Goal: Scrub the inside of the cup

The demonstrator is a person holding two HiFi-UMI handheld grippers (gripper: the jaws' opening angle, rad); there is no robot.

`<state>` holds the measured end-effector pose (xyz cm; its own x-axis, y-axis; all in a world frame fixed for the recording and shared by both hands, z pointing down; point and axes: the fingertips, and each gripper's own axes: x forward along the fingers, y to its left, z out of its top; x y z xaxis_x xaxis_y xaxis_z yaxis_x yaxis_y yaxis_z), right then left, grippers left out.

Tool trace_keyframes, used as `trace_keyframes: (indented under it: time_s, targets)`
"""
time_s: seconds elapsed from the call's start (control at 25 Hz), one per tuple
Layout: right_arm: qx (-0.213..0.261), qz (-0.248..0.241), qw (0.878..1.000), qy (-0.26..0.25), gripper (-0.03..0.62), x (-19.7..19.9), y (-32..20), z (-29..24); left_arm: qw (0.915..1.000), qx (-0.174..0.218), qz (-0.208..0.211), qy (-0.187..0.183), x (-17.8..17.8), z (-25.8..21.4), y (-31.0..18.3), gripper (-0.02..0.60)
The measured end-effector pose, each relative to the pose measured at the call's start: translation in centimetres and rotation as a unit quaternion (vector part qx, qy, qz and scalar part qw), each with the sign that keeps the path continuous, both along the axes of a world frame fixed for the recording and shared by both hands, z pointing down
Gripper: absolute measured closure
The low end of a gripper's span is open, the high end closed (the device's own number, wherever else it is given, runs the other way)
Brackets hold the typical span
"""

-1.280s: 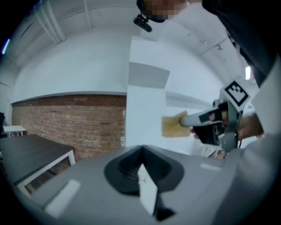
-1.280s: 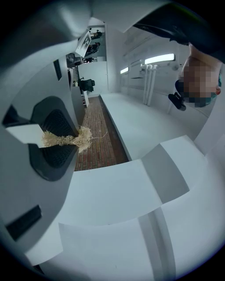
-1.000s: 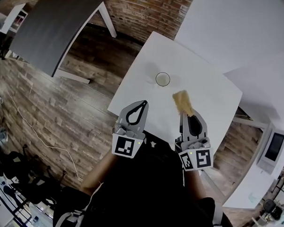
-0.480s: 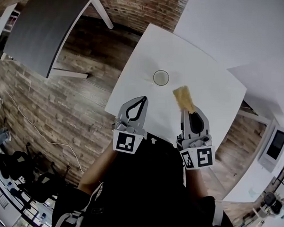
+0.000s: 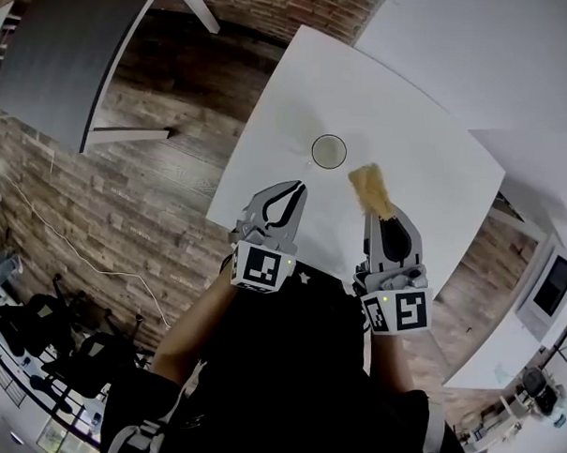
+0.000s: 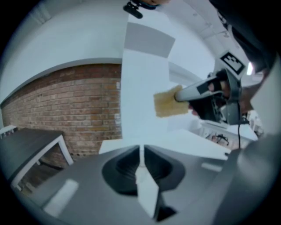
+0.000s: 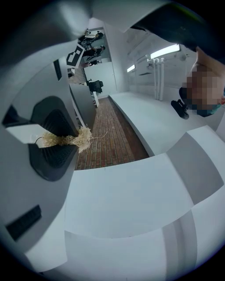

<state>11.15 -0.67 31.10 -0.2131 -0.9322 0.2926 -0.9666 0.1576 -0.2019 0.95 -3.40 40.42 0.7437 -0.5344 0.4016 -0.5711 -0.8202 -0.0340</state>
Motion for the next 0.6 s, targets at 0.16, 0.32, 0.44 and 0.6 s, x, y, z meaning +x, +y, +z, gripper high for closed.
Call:
trace_keyframes:
  time_s: [0.16, 0.32, 0.44, 0.6]
  targets:
    - [-0.014, -0.001, 1.0, 0.006, 0.563, 0.1, -0.9, 0.9, 0.9996, -0.015, 0.016, -0.018, 0.7, 2.6, -0.4, 0.535]
    - [-0.026, 0.0, 1.0, 0.004, 0.563, 0.5, -1.7, 2.0, 0.9986, -0.03, 0.025, -0.034, 1.3, 5.0, -0.8, 0.506]
    - [-0.036, -0.002, 0.999, 0.001, 0.563, 0.9, -2.4, 3.0, 0.9979, -0.039, 0.028, -0.044, 1.8, 6.8, -1.3, 0.492]
    - [-0.051, -0.023, 0.998, 0.008, 0.563, 0.5, -2.9, 4.2, 0.9953, -0.058, 0.039, -0.067, 2.1, 9.7, -1.1, 0.472]
